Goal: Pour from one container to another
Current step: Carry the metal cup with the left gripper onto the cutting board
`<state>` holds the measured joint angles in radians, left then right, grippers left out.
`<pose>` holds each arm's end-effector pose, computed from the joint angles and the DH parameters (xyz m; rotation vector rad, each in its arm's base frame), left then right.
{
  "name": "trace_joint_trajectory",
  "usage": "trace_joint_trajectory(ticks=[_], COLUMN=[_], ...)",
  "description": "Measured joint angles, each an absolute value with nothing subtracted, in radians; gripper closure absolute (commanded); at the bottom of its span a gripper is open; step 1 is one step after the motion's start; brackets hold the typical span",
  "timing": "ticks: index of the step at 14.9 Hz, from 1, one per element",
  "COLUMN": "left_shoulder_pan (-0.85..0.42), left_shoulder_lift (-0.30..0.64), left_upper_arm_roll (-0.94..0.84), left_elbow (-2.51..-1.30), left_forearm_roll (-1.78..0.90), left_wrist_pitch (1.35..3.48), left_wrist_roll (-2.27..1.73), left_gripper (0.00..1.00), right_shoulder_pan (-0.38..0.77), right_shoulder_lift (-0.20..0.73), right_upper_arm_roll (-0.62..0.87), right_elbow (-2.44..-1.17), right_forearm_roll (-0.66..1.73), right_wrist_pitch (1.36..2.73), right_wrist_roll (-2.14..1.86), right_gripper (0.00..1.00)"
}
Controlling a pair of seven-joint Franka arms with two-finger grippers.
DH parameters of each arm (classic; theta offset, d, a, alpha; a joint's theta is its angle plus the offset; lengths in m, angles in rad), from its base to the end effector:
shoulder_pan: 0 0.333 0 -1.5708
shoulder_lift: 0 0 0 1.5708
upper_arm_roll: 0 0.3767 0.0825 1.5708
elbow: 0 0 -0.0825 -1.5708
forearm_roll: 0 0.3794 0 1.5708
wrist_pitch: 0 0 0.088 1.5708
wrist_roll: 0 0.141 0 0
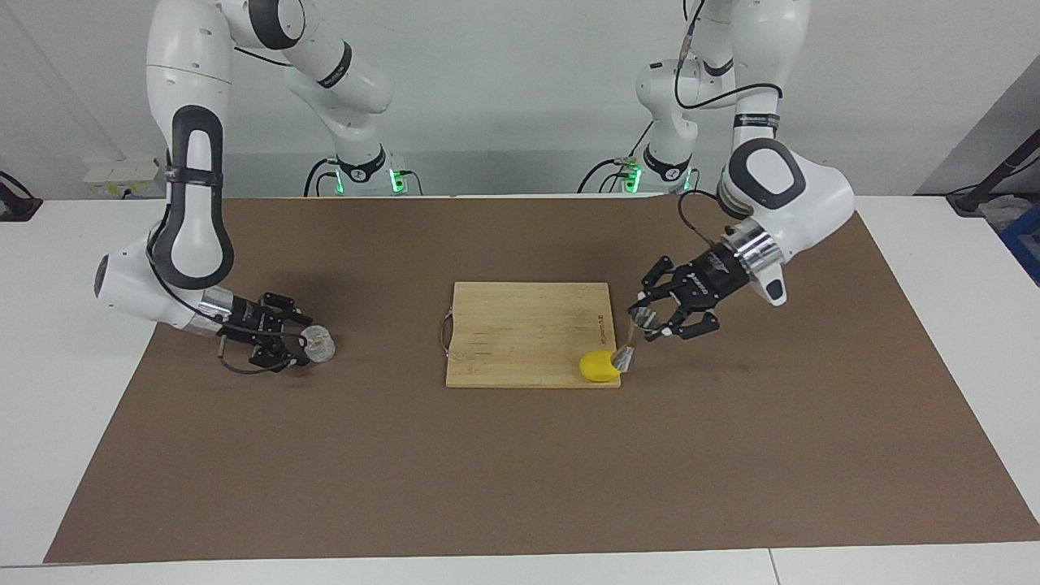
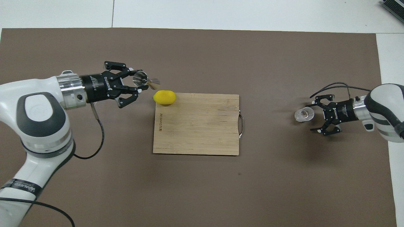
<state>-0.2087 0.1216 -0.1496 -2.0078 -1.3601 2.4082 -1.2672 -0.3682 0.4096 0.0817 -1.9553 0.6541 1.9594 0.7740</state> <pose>0.5797 -0.2439 0.4752 1.2821 1.7607 -0.7111 0.5824 -0.1125 0.2854 -1.9431 1.7104 0.7012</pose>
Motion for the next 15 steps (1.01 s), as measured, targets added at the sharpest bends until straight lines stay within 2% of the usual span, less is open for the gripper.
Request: trace_joint_trajectory(ticks=[3, 5, 11, 15], left_shoulder_pan=[-0.402, -0.486, -0.603, -0.631], left_shoulder_lift=[0.137, 0.151, 0.244, 0.293], left_upper_arm_roll=[-0.152, -0.152, -0.149, -0.148], left_elbow=[-2.013, -2.014, -1.999, -1.957], left_forearm_roll=[-1.398, -1.417, -1.422, -1.422], left_wrist_pitch=[2.608, 2.687, 2.862, 2.891], left_wrist_roll=[-1.314, -1.337, -1.391, -1.402], left_gripper=[1.0, 1.0, 1.0, 1.0], right_shoulder_pan=[-0.368, -0.368, -0.352, -0.352], right_shoulder_lift=[0.41, 0.41, 0.41, 0.41], right_upper_arm_roll=[0.082, 0.082, 0.082, 0.082], right_elbow=[-1.962, -1.965, -1.968, -1.969], right_forearm_roll=[0.698, 0.709, 0.735, 0.735], right_wrist_pitch=[1.959, 1.961, 1.965, 1.966], right_wrist_roll=[0.774, 0.774, 0.774, 0.774], right_gripper=[0.0, 0.0, 0.0, 0.13])
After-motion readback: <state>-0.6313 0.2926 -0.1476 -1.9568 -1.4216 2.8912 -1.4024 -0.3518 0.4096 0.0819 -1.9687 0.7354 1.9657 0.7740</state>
